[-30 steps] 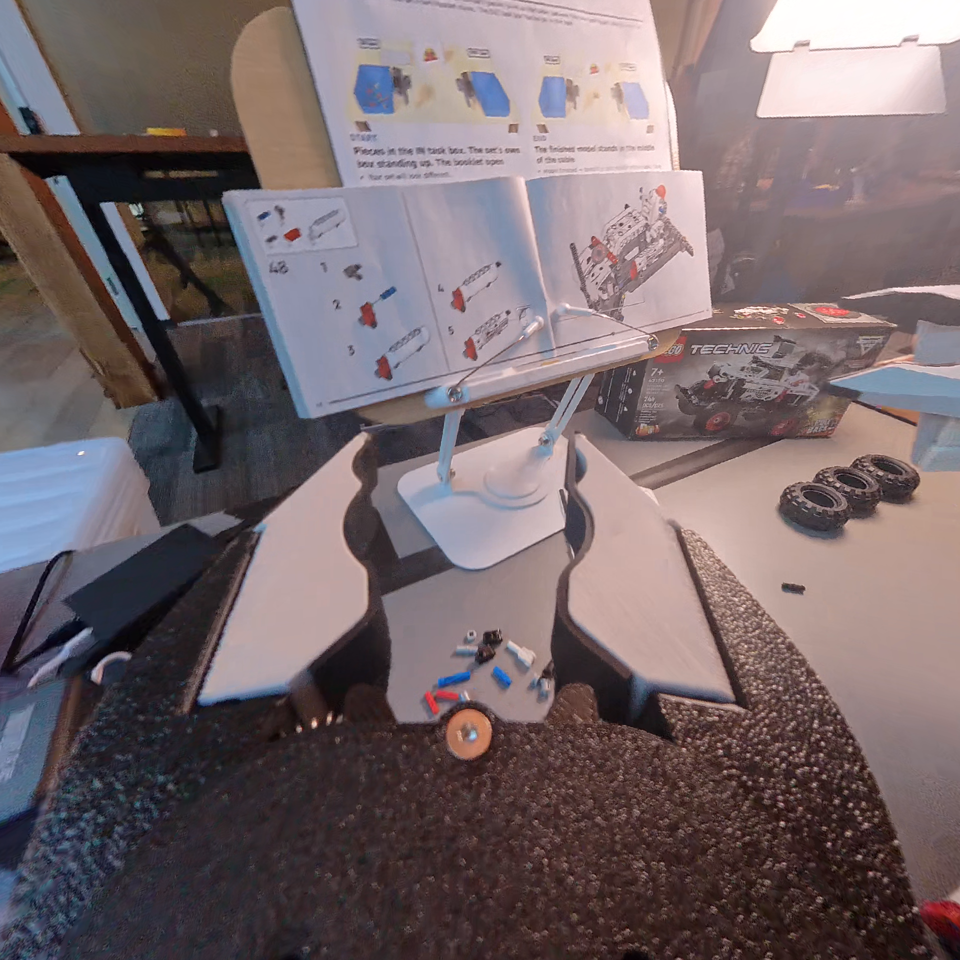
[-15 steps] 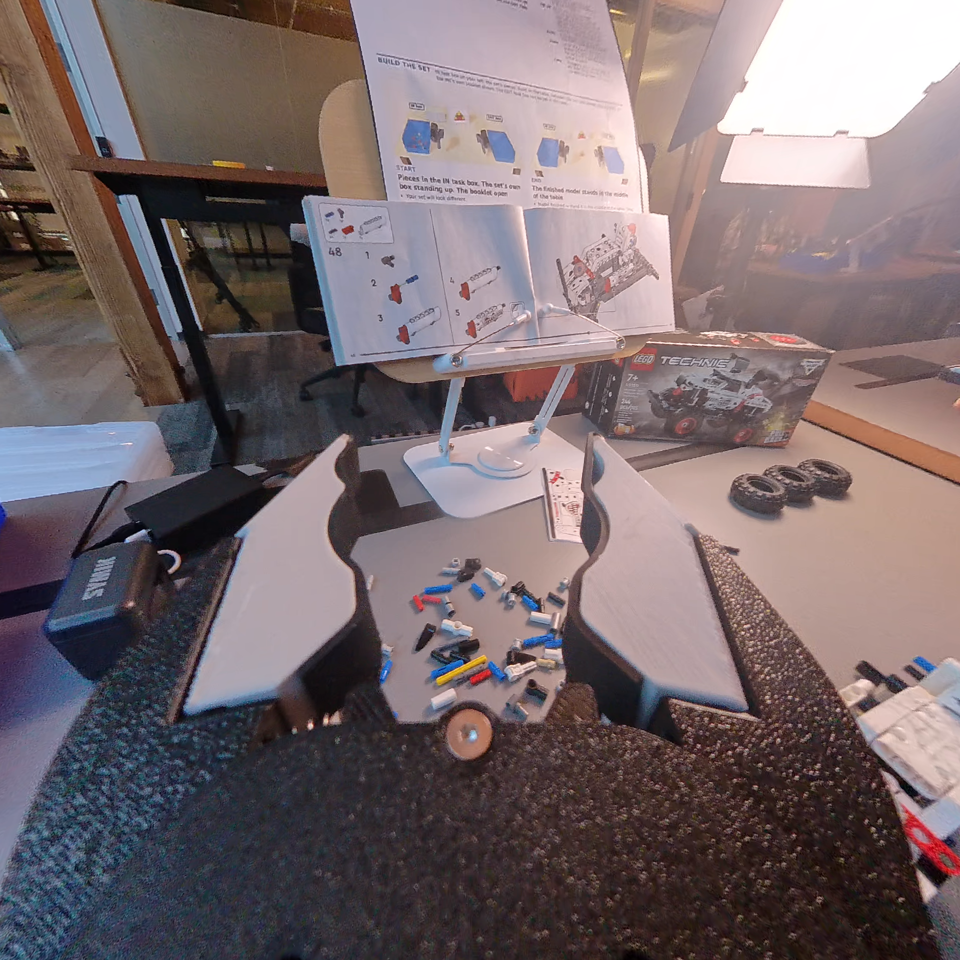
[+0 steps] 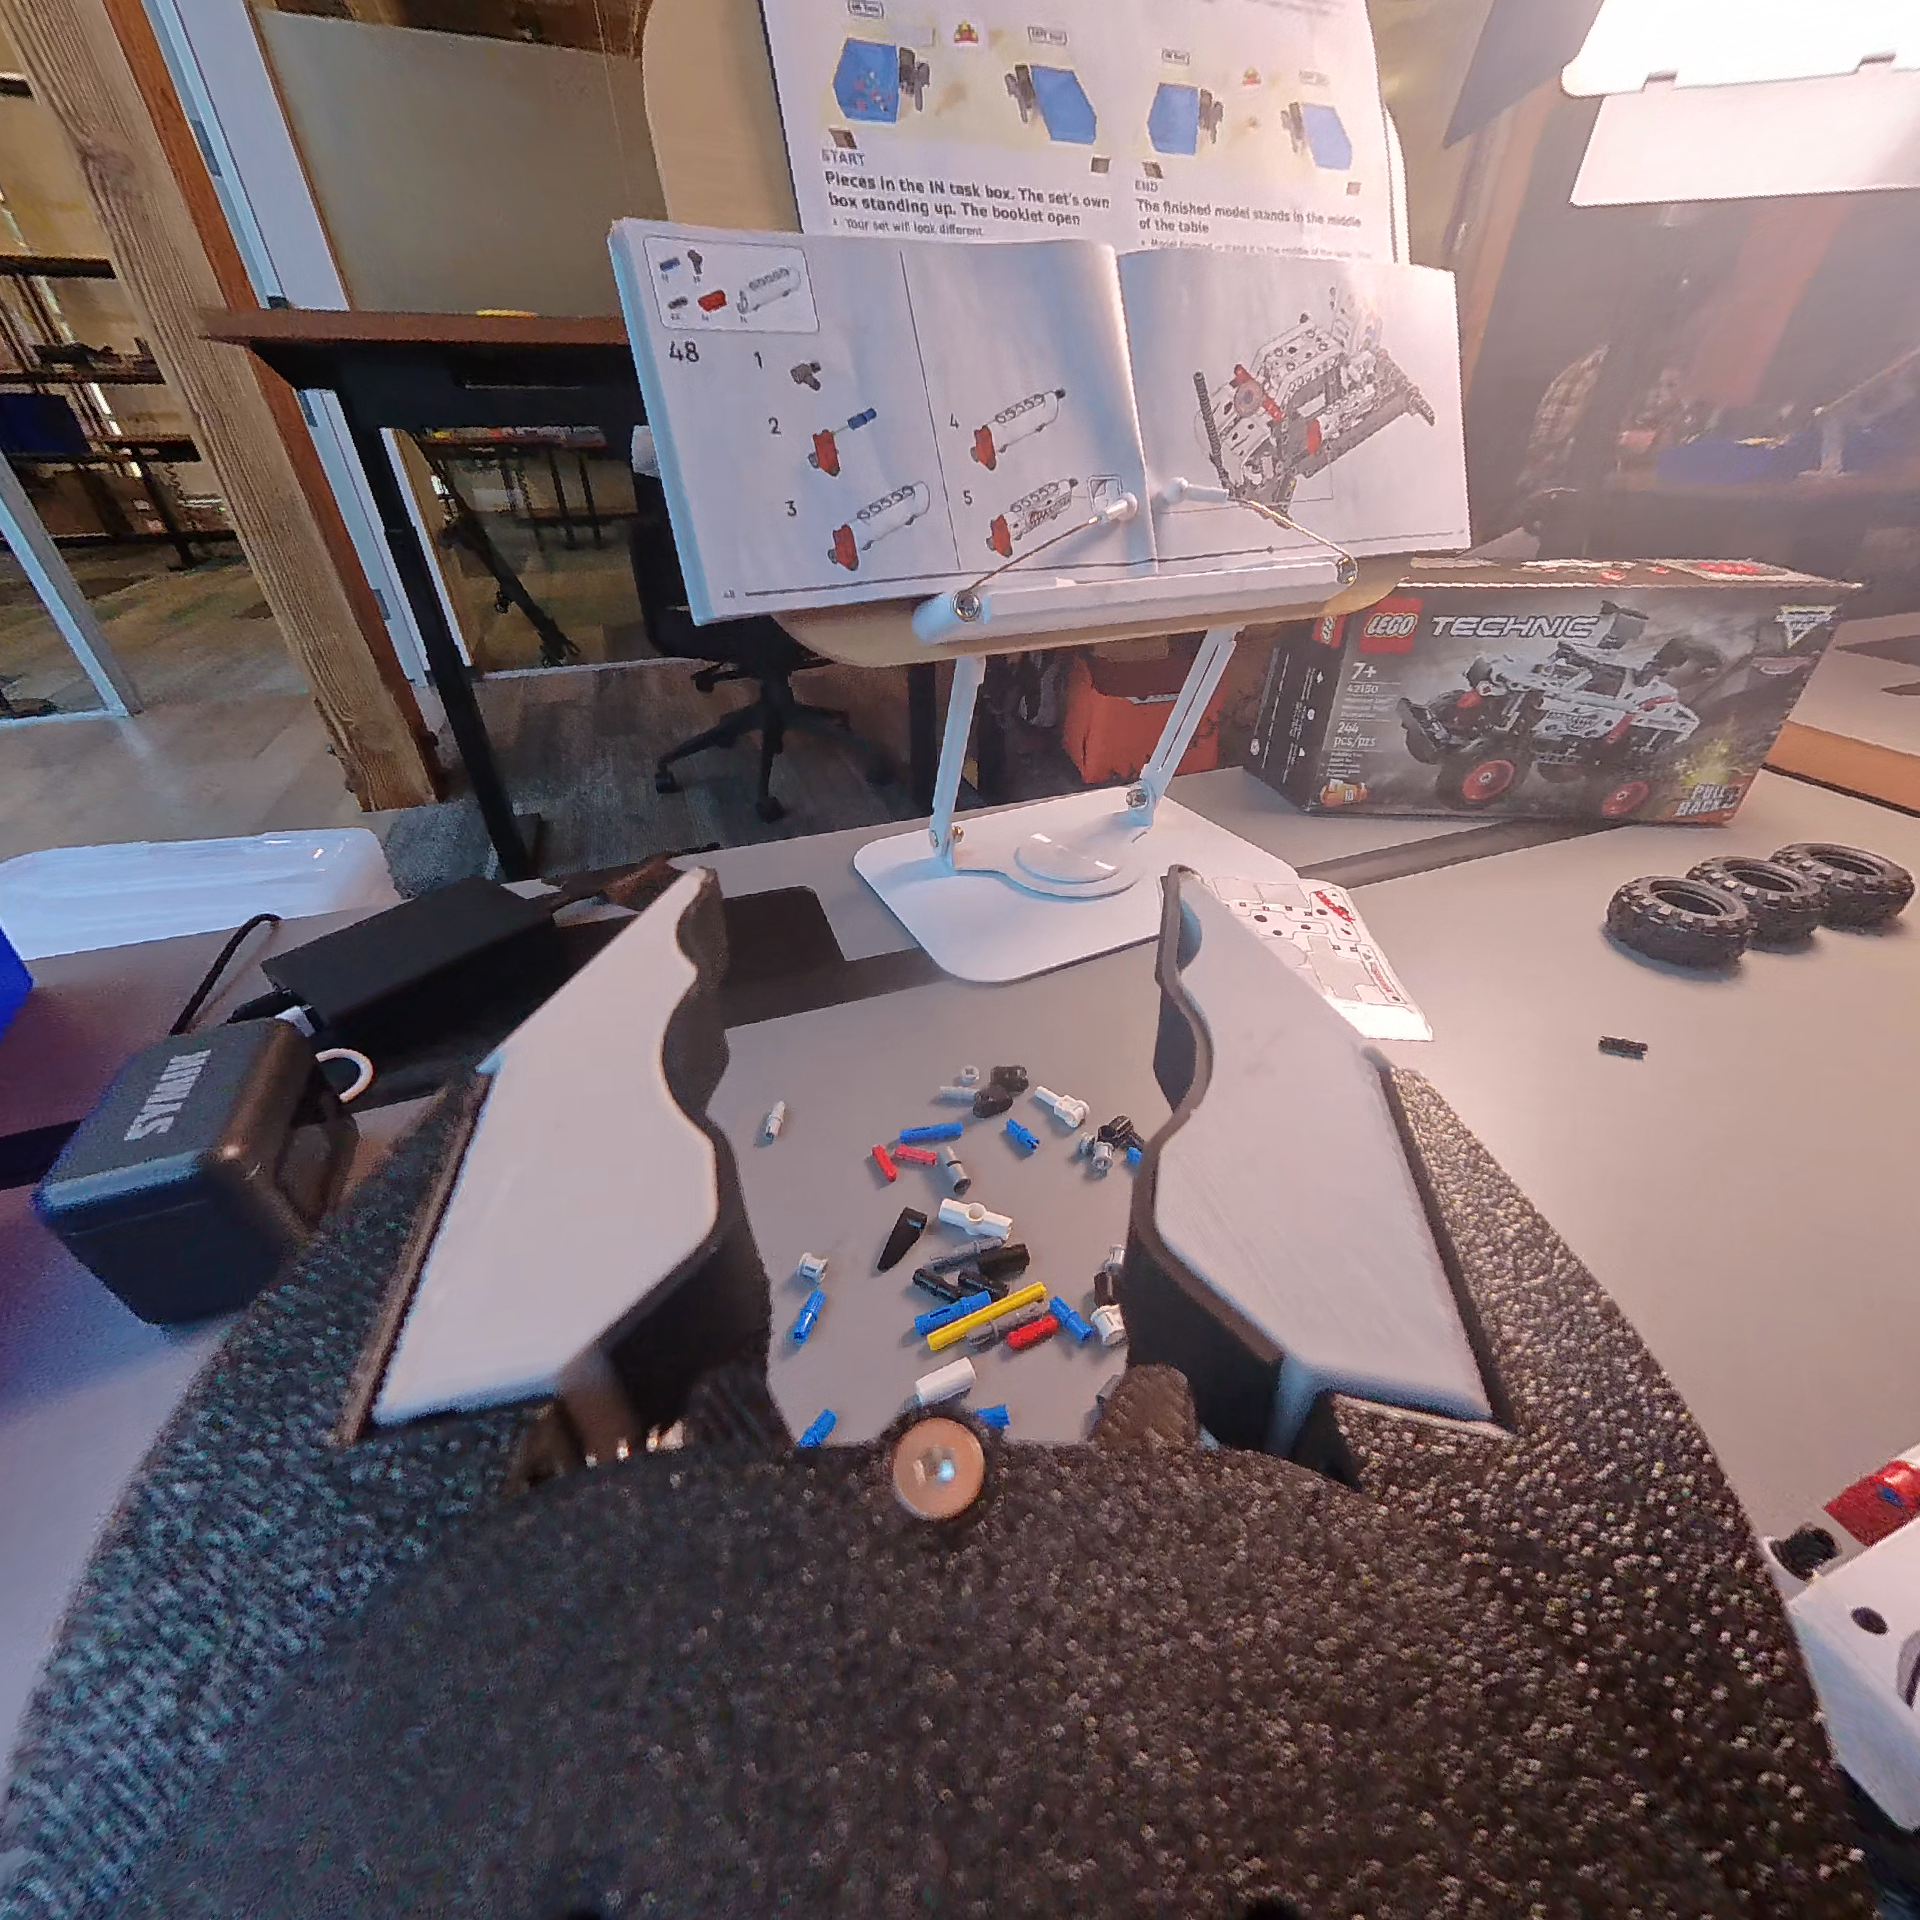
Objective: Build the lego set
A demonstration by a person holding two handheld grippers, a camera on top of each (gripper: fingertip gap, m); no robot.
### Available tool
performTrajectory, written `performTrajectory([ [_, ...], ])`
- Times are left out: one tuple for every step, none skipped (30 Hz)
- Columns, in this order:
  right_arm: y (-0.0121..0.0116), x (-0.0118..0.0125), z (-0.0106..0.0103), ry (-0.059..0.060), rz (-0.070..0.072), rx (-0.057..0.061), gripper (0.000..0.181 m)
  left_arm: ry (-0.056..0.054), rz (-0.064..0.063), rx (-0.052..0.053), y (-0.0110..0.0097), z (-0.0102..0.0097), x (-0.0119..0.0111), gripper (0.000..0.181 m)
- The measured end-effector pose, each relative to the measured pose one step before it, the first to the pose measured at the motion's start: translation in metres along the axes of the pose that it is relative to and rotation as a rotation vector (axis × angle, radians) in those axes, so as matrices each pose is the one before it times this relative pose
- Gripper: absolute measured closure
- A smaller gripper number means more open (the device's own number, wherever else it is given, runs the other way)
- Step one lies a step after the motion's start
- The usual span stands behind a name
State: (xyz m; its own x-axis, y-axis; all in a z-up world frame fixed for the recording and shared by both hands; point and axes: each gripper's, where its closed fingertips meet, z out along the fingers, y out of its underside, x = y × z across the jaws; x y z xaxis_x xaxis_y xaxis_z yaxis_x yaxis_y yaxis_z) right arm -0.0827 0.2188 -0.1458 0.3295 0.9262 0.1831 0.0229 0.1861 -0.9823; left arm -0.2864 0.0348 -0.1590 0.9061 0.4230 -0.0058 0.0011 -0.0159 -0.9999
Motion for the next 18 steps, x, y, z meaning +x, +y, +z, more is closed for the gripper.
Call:
performTrajectory([
  [0.00217, 0.00107, 0.00057, 0.0034, -0.0037, -0.0018, 0.098, -0.0046, 0.0065, 0.0032, 0.00203, 0.00126, -0.00040, 0.098],
  [0.00238, 0.00128, 0.00059, 0.0026, -0.0012, -0.0026, 0.098, -0.0003, 0.0090, 0.0030, 0.00135, 0.00102, 0.00050, 0.098],
  [0.00253, 0.00155, 0.00057, 0.0054, 0.0000, -0.0029, 0.098, 0.0018, 0.0055, -0.0006, 0.00116, 0.00092, 0.00067, 0.098],
  [0.00246, 0.00139, 0.00057, 0.0040, -0.0002, -0.0031, 0.099, -0.0004, 0.0012, 0.0008, 0.00067, 0.00061, 0.00014, 0.098],
  [0.00261, 0.00084, 0.00068, 0.0014, -0.0001, -0.0052, 0.099, 0.0011, -0.0010, 0.0051, -0.00001, 0.00027, 0.00021, 0.098],
  [0.00185, 0.00074, 0.00048, 0.0017, 0.0006, -0.0029, 0.099, -0.0017, -0.0003, 0.0030, 0.00018, 0.00021, -0.00043, 0.098],
  [0.00111, 0.00062, 0.00031, 0.0028, 0.0013, -0.0009, 0.099, -0.0064, 0.0033, 0.0011, 0.00035, -0.00011, -0.00120, 0.098],
  [0.00103, 0.00029, 0.00035, 0.0021, 0.0013, -0.0035, 0.099, -0.0037, 0.0040, 0.0028, 0.00022, -0.00004, -0.00100, 0.098],
  [0.00026, 0.00016, 0.00006, 0.0027, 0.0004, 0.0001, 0.099, -0.0012, -0.0003, 0.0022, 0.00021, -0.00008, -0.00080, 0.098],
  [-0.00057, -0.00004, -0.00012, 0.0030, -0.0021, 0.0046, 0.099, -0.0003, -0.0062, 0.0020, 0.00016, 0.00008, -0.00085, 0.097],
  [-0.00090, 0.00006, -0.00014, 0.0050, -0.0016, 0.0053, 0.098, 0.0013, -0.0104, 0.0024, 0.00010, 0.00010, -0.00055, 0.096],
  [-0.00114, 0.00004, -0.00012, 0.0049, 0.0006, 0.0064, 0.096, 0.0025, -0.0101, 0.0017, 0.00028, -0.00004, -0.00045, 0.095],
  [-0.00144, -0.00011, -0.00015, 0.0039, 0.0018, 0.0086, 0.093, -0.0007, -0.0047, 0.0001, 0.00049, -0.00020, -0.00098, 0.094],
  [-0.00118, -0.00042, 0.00004, 0.0008, 0.0014, 0.0062, 0.091, -0.0026, 0.0006, -0.0022, 0.00061, 0.00006, -0.00107, 0.091],
  [-0.00045, -0.00049, 0.00018, -0.0012, 0.0001, 0.0014, 0.088, -0.0021, 0.0014, -0.0084, 0.00148, 0.00060, -0.00104, 0.087],
  [0.00032, 0.00004, 0.00030, -0.0001, -0.0003, -0.0021, 0.086, -0.0029, 0.0003, -0.0110, 0.00164, 0.00073, -0.00102, 0.082],
  [0.00018, 0.00092, 0.00014, 0.0044, 0.0022, -0.0006, 0.083, -0.0063, -0.0016, -0.0064, 0.00119, 0.00066, -0.00144, 0.075],
  [0.00020, 0.00058, 0.00013, -0.0008, 0.0029, -0.0002, 0.081, -0.0071, -0.0034, 0.0007, 0.00030, 0.00028, -0.00141, 0.069],
])
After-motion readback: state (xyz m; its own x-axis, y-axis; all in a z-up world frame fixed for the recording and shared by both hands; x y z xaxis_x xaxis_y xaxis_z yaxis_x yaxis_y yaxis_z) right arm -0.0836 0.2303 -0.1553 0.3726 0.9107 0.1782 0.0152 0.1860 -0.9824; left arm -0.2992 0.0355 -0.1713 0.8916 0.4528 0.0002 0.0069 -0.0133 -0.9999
